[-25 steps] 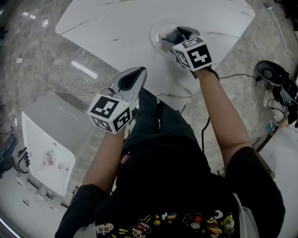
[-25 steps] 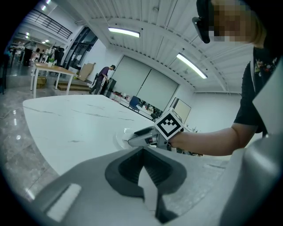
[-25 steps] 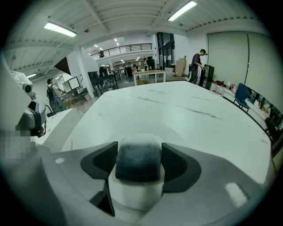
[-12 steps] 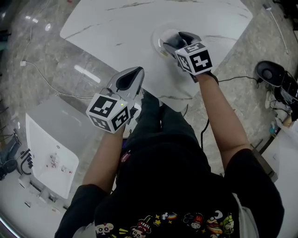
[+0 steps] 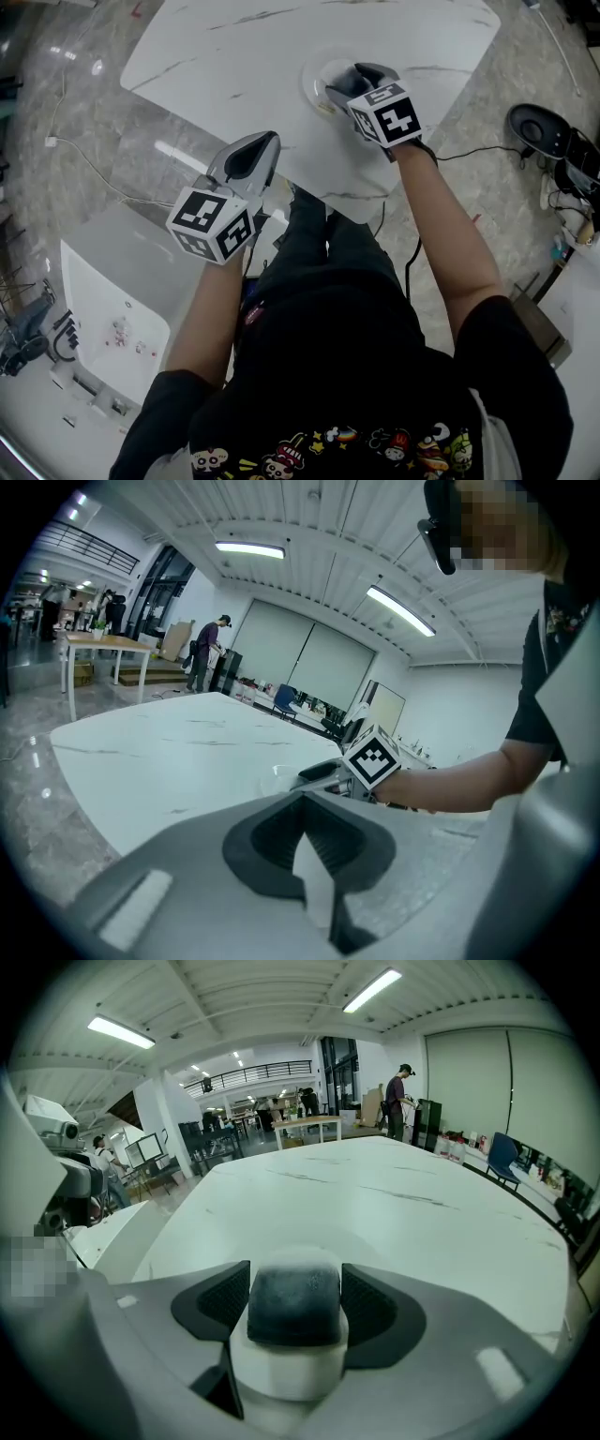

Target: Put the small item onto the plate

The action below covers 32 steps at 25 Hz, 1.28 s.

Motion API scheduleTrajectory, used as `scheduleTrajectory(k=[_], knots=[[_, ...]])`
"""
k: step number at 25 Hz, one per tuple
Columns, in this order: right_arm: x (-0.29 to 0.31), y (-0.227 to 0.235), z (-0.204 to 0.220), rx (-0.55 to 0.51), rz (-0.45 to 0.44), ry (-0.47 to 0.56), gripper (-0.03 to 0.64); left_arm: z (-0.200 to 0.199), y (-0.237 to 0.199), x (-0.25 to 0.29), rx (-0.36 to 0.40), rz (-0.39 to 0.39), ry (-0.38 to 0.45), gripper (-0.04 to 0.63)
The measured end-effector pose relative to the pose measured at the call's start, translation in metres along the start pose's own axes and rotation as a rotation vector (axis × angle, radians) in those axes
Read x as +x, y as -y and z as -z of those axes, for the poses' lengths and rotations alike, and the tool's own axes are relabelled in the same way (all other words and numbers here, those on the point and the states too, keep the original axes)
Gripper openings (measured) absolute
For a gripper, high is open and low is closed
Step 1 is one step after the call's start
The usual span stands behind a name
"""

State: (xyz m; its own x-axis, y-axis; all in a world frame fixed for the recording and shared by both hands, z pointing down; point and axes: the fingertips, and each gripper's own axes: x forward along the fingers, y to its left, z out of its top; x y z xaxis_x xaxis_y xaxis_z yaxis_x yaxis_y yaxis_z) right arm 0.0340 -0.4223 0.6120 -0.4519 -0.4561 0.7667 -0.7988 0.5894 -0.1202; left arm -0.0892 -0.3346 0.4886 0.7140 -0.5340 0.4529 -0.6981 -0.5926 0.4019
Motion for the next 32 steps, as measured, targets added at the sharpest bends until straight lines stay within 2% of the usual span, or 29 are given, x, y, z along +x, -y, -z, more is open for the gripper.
scheduleTrajectory(k=[5,7,10,15,18,20,23,25,32], knots=[[-0.002,0.000,-0.001,0.003,0.001,-0.012,0.340,-0.001,-0.001,-0.005,0.005,0.001,-0.003,0.002],[-0.003,-0.001,-0.001,0.016,0.004,-0.013,0.368,-0.001,-0.002,-0.008,0.004,0.002,-0.006,0.002],[-0.015,-0.004,-0.004,0.037,0.009,0.001,0.364,-0.003,-0.004,-0.014,0.009,0.002,-0.004,0.001],[-0.084,-0.023,-0.033,0.014,0.057,0.123,0.316,-0.021,0.001,-0.026,0.044,0.014,0.011,0.002],[-0.133,-0.035,-0.052,0.030,0.084,0.204,0.311,-0.039,0.007,-0.029,0.080,0.035,0.027,0.002],[-0.163,-0.038,-0.063,0.048,0.123,0.266,0.297,-0.051,0.011,-0.028,0.106,0.051,0.038,0.002],[-0.205,-0.038,-0.072,0.067,0.234,0.371,0.258,-0.064,0.017,-0.022,0.139,0.081,0.044,0.002],[-0.229,-0.038,-0.073,0.080,0.303,0.428,0.206,-0.072,0.022,-0.016,0.159,0.101,0.043,0.002],[-0.280,-0.041,-0.056,0.172,0.422,0.510,0.124,-0.092,0.042,-0.001,0.213,0.174,0.049,0.002]])
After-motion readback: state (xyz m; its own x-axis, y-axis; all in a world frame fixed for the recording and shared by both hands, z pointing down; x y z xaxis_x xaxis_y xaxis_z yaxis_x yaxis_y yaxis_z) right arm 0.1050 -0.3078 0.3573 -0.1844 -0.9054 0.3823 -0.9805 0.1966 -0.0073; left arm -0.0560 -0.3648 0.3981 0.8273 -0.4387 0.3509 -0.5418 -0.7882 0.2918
